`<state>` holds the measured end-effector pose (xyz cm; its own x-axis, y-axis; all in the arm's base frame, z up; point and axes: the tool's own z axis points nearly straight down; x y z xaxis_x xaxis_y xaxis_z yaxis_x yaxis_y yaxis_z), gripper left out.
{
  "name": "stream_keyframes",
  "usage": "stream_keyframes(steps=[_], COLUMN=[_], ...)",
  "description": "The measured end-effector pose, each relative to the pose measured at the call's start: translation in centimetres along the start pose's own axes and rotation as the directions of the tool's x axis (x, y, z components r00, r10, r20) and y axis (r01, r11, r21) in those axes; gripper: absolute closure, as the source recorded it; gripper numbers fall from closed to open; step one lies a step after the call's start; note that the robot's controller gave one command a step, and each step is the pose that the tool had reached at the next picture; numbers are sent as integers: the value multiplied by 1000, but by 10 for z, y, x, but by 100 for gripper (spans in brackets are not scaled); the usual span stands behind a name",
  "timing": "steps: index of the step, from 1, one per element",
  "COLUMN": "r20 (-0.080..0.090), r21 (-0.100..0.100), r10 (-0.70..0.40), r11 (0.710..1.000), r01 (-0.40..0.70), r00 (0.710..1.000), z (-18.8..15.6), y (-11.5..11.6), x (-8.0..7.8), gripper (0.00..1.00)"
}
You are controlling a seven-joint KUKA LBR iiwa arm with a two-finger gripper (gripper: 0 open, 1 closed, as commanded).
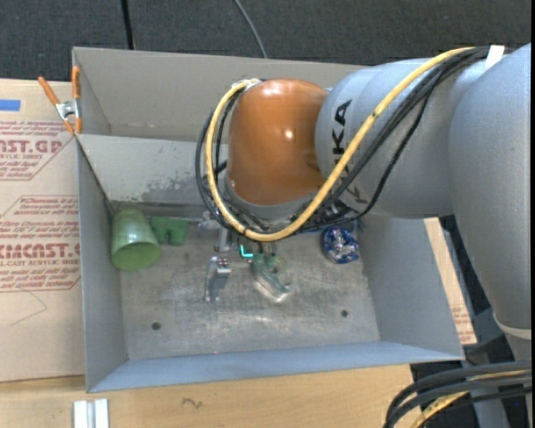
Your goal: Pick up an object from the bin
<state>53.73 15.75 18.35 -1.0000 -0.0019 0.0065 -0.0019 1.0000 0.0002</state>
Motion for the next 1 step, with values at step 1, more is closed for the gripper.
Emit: stream_keyframes(steps=[1], r20=[8], r21=[2], r10=[-304], r11=[953], r01=[304], r00=[953], z=[14], y=[-14], x=[-27], gripper=[0])
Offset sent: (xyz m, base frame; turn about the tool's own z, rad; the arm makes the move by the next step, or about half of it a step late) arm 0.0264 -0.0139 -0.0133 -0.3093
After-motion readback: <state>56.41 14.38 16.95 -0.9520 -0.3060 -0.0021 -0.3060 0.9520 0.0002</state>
